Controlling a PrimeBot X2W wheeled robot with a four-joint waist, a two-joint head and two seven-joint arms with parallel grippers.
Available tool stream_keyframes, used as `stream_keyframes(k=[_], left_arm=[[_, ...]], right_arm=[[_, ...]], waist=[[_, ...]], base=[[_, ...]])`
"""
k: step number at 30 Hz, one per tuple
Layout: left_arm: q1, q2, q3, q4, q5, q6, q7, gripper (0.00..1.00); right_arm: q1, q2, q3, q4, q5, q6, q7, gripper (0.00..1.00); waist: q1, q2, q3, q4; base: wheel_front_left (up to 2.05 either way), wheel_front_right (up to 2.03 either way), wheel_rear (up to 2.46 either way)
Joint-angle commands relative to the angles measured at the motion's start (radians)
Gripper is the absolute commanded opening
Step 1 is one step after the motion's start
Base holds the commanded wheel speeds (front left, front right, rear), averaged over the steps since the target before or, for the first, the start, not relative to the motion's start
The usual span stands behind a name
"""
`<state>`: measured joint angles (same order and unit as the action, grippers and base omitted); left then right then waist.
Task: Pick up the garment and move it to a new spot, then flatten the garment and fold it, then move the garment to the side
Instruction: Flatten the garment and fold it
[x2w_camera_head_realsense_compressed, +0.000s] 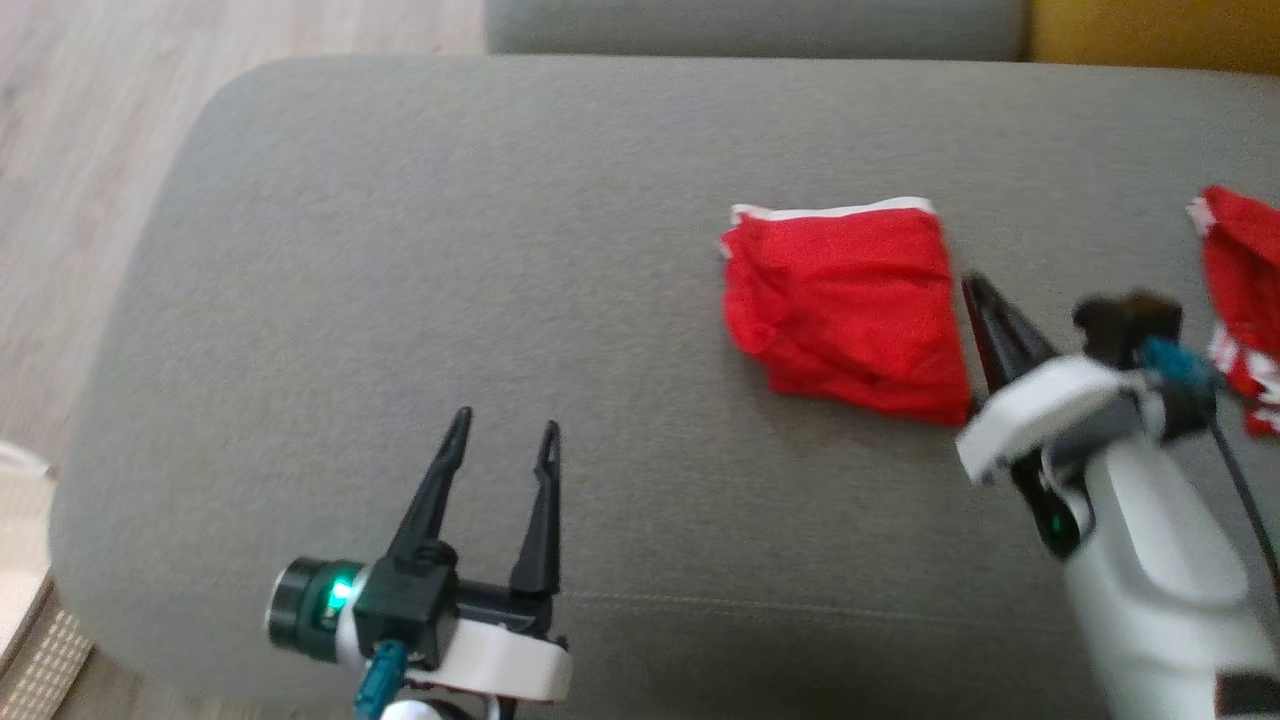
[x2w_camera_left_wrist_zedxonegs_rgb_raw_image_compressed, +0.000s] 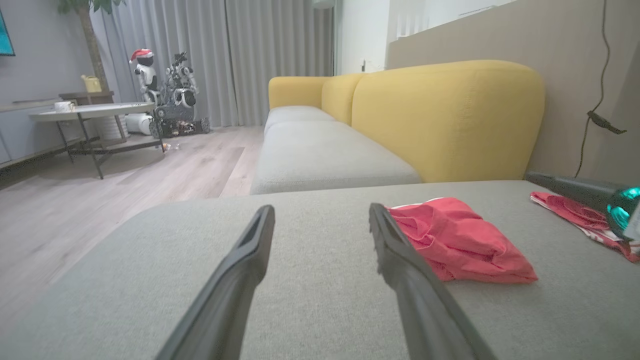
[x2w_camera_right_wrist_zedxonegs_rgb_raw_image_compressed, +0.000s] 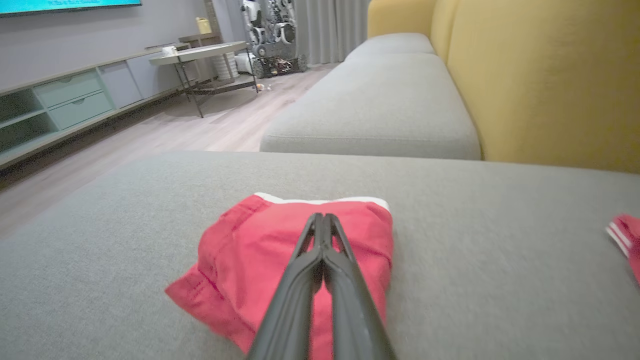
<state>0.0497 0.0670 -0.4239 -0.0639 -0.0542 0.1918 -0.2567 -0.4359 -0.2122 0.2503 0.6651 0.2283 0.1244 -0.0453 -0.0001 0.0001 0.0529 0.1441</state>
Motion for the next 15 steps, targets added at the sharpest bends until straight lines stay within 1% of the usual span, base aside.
stream_keyframes(k=[1,7,9,10,15], left_arm=[[-0.054,-0.001,0.016,-0.032,0.007,-0.008,-0.005,1.00],[-0.078,-0.008,-0.013,-0.018,0.002,-0.019,-0.005,1.00],[-0.083,-0.010,-0.017,-0.011,0.001,-0.019,-0.005,1.00],[-0.083,-0.010,-0.017,-0.011,0.001,-0.019,-0.005,1.00],[-0.090,-0.012,-0.022,-0.002,0.000,-0.015,-0.005,1.00]], right_arm=[[-0.092,-0.003,0.035,0.022,-0.034,0.006,-0.032,0.00],[-0.214,0.000,0.071,0.273,-0.073,0.006,-0.060,0.00],[-0.235,0.012,0.083,0.342,-0.073,0.006,-0.072,0.00],[-0.235,0.012,0.083,0.342,-0.073,0.006,-0.072,0.00],[-0.255,0.075,0.111,0.467,-0.045,0.006,-0.109,0.00]], waist=[[0.0001,-0.0001,0.028,0.044],[0.0001,-0.0001,0.063,0.117],[0.0001,-0.0001,0.067,0.132],[0.0001,-0.0001,0.067,0.132],[0.0001,-0.0001,0.064,0.145]], base=[[0.00,0.00,0.00],[0.00,0.00,0.00],[0.00,0.00,0.00],[0.00,0.00,0.00],[0.00,0.00,0.00]])
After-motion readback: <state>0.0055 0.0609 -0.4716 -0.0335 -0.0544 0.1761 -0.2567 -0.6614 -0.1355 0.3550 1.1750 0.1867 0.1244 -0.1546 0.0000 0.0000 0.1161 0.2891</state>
